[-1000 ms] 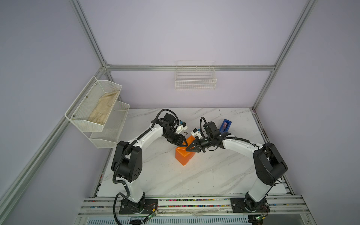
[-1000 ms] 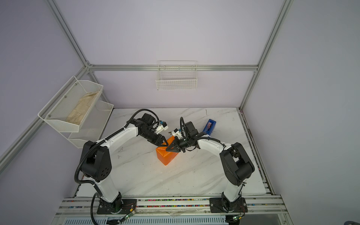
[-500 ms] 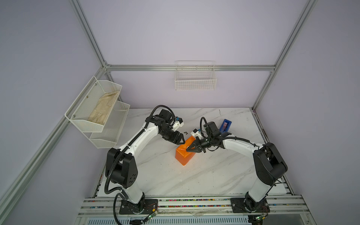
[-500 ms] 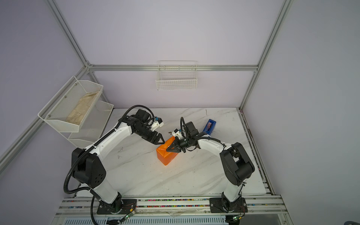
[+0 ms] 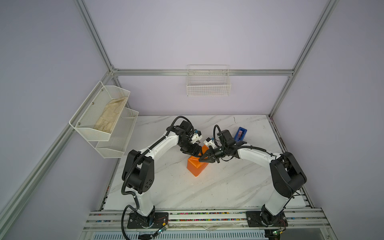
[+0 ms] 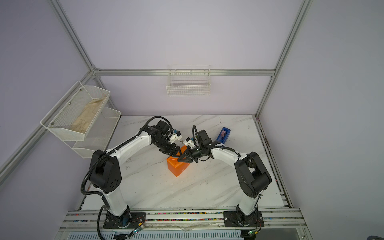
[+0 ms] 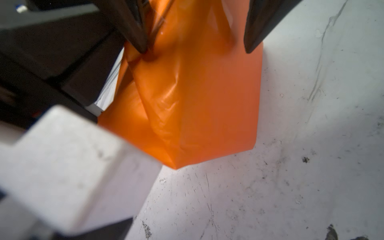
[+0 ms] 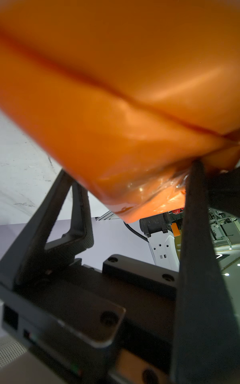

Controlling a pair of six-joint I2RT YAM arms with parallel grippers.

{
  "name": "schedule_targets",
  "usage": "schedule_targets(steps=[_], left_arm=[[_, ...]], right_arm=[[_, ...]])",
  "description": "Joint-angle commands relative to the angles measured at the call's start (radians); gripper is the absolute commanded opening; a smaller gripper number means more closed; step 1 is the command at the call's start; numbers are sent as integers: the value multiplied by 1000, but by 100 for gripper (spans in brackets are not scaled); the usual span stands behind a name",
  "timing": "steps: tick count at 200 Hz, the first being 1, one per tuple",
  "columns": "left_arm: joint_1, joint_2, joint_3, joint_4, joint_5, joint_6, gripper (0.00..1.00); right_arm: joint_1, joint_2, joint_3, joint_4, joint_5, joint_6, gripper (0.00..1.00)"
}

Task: Wrap a gift box in wrapping paper
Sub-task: Stick the wrapping paper to the gift box, then lay the gift box flat at the center of the table.

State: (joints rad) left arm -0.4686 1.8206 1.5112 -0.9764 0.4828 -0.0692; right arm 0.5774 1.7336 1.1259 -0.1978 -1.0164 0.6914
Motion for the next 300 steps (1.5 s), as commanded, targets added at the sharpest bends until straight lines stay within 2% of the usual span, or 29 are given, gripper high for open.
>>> schedule_targets(steps=[1, 22, 57, 89, 96, 109, 127, 169, 199, 235, 263, 286, 300], left_arm=[[-4, 20, 2, 7, -118, -29, 63], [-7, 32, -5, -11, -139, -16, 56], [-5, 40, -39, -18, -153, -5, 56], [-5, 45, -41, -21, -140, -1, 56], [-5, 44, -39, -21, -136, 0, 56], [-5, 44, -38, -22, -135, 3, 56], [-5, 45, -37, -22, -132, 6, 56], [-5, 45, -40, -22, -137, 2, 56], [6, 53, -44, -24, -150, 1, 56], [56, 67, -52, -25, -188, -9, 56], [143, 76, -75, -19, -234, -29, 56], [204, 83, -93, -13, -250, -47, 57], [227, 84, -115, -5, -251, -58, 57]], right_arm=[[-7, 35, -20, -115, 111, -3, 0], [-7, 12, 2, -131, 110, 4, 0], [-16, -130, -11, -190, 181, 82, 21], [-31, -249, -16, -321, 231, 71, 28], [-31, -268, 7, -352, 250, 66, 26], [-30, -278, 50, -374, 265, 47, 16], [-10, -251, 48, -257, 229, 89, 8], [70, -114, 0, -51, 183, 149, 3], [87, -131, -53, -63, 195, 141, 0], [84, -189, -57, -232, 202, 51, 0], [9, -256, -48, -254, 223, 68, 0], [-115, -289, -68, -275, 245, 46, 0], [-194, -305, -54, -320, 311, 4, 0]])
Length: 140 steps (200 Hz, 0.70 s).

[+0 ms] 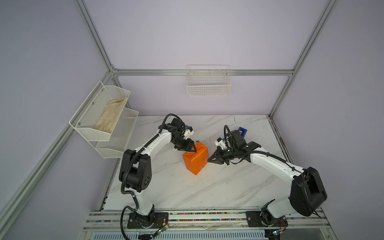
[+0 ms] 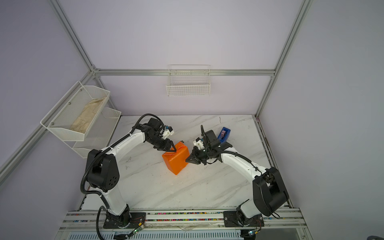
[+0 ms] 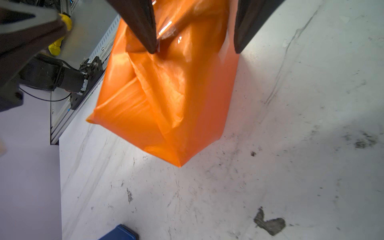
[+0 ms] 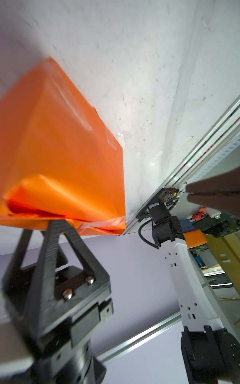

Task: Wrap a gift box in wrapping paper
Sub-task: Lay the gift box flat at the center of the table, then reset both arms

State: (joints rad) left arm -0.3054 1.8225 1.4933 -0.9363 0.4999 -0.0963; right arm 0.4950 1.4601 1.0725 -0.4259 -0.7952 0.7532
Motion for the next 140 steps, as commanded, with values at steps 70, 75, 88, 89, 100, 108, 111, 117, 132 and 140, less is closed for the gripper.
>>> schedule_targets(steps=[70, 75, 88, 89, 100, 108, 111, 117, 132, 140], left_arm=[[197, -92, -263, 84, -503, -178, 83], [207, -118, -289, 114, -529, -193, 88], [227, -183, -359, 198, -628, -235, 100], [227, -187, -363, 201, -636, -237, 100], [227, -230, -427, 293, -738, -252, 100], [227, -262, -482, 362, -819, -263, 100], [227, -274, -502, 391, -849, -266, 100], [227, -297, -549, 455, -904, -263, 100], [229, -359, -673, 645, -985, -226, 100], [229, -394, -739, 752, -1018, -190, 100]], right_arm=[[-317, -118, -77, -1, 1048, -396, 92], [-324, -124, -113, 56, 1119, -407, 97], [-340, -124, -217, 258, 1234, -454, 97], [-341, -124, -228, 273, 1238, -459, 97], [-343, -125, -333, 498, 1263, -518, 97], [-344, -127, -429, 711, 1241, -571, 97], [-343, -127, -467, 789, 1233, -592, 97], [-344, -127, -537, 949, 1224, -635, 97], [-346, -79, -699, 1393, 1176, -734, 97], [-351, -39, -726, 1519, 1159, -777, 97]])
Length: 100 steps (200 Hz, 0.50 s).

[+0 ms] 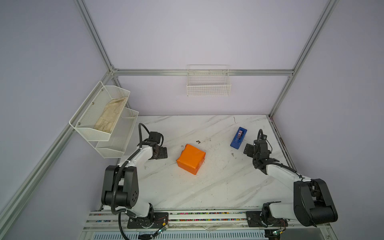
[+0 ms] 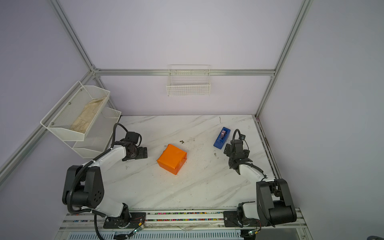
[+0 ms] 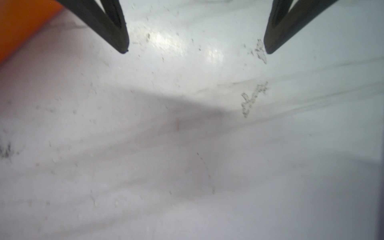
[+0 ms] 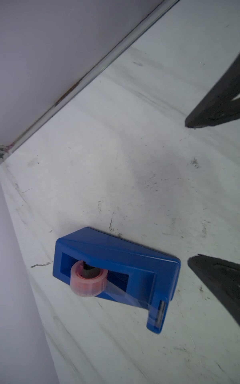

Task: Wrap a gift box in wrapping paper
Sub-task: Reset both arms

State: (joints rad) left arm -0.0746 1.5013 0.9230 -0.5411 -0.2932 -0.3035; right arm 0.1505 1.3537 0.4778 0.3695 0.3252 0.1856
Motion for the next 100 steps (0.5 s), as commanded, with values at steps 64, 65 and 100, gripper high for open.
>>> schedule_targets(steps=[64, 65, 100], left_arm=[[19, -101, -610, 1490, -74, 282, 100], [21, -99, -611, 1498, -69, 283, 100], [37, 78, -595, 1579, 42, 316, 100]], right_arm=[[-37, 434, -26, 1011, -124, -239, 97], [-37, 429, -23, 996, -126, -233, 97], [-48, 425, -15, 968, -121, -231, 97]])
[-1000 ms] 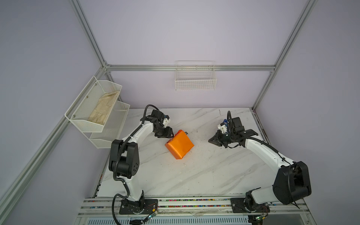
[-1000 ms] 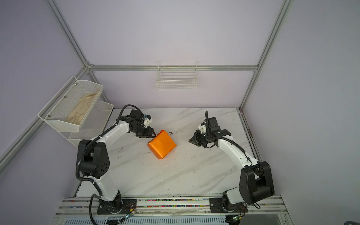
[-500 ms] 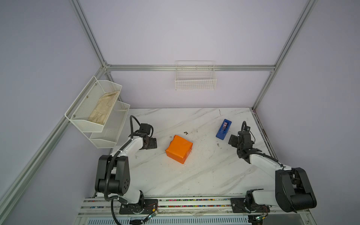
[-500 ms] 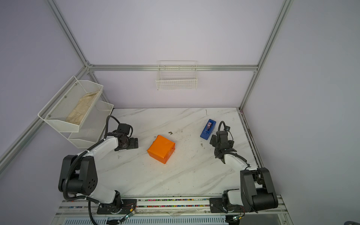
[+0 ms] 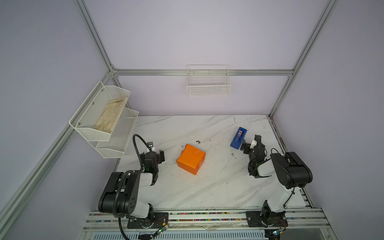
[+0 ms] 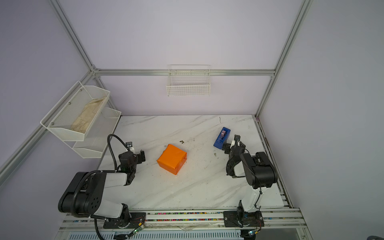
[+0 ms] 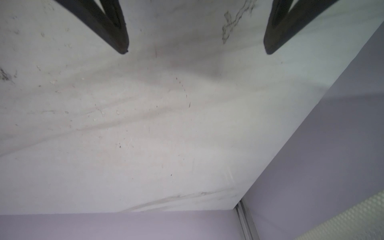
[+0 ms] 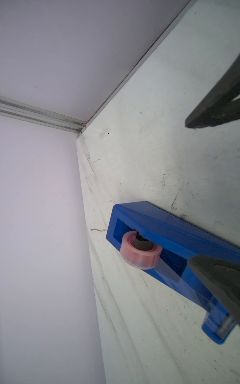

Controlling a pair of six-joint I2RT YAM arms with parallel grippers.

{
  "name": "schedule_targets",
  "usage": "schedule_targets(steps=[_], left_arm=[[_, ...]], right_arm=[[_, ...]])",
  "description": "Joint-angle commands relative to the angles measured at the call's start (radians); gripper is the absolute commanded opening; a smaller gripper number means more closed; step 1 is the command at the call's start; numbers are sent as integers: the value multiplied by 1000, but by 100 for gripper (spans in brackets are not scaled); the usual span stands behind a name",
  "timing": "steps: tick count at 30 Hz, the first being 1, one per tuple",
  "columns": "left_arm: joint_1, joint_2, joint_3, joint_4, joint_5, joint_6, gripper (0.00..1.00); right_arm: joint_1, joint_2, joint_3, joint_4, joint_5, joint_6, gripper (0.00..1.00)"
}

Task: Wrap a gift box in wrapping paper
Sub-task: Reset both arms

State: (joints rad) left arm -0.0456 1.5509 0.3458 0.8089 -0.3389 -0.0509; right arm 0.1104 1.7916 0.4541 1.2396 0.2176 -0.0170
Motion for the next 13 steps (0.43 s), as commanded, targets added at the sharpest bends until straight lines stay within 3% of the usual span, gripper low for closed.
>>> schedule_targets(steps=[1, 3, 7, 13], left_arm=[[10, 24, -11, 211, 90, 60, 100], [18, 5, 73, 27, 101, 42, 100], [26, 28, 19, 177, 117, 61, 100], [26, 21, 22, 161, 118, 60, 100]], right_arm=[[-8, -12, 8, 100, -14, -29, 97], [-8, -9, 9, 103, -14, -29, 97], [-8, -1, 18, 93, -17, -28, 97], [-8, -15, -13, 128, -1, -29, 97]])
